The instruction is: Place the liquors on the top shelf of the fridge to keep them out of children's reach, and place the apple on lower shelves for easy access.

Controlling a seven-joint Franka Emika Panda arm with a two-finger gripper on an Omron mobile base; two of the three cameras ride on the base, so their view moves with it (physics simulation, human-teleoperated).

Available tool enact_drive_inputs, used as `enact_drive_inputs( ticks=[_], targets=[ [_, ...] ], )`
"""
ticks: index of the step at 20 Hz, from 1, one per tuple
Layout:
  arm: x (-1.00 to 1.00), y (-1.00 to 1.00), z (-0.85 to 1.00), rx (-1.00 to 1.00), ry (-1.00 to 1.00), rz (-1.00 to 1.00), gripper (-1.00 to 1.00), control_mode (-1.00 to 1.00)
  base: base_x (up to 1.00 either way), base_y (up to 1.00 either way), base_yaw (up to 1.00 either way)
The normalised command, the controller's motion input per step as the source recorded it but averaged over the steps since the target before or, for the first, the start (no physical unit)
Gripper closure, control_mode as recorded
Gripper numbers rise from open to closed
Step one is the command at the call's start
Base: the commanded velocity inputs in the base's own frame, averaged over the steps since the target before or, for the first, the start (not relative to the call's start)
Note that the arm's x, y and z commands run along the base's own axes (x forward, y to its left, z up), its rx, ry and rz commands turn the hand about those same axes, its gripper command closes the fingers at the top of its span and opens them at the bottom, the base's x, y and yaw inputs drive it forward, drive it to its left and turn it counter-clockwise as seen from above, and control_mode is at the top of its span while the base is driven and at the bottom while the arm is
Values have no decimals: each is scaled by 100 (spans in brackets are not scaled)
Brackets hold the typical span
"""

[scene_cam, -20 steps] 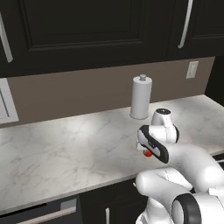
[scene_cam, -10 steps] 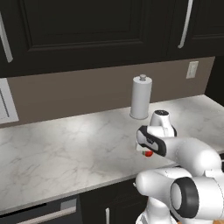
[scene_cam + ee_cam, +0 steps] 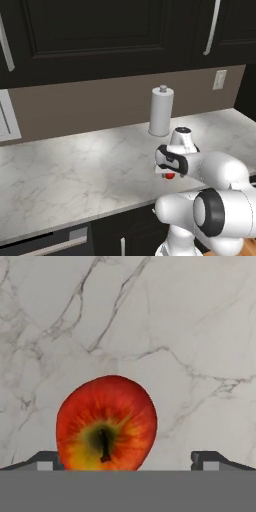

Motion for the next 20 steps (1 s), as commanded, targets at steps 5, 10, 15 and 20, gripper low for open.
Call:
enact_drive_inputs(
  ticks=[5,10,15,20],
  targets=[
    [15,3,-6,0,0,0,-100,-100,0,0,0],
    [10,6,-5,0,0,0,-100,-100,0,0,0],
    [0,7,-9,0,0,0,100,-100,0,0,0],
    [-4,7,-12,0,0,0,100,-100,0,0,0]
  ],
)
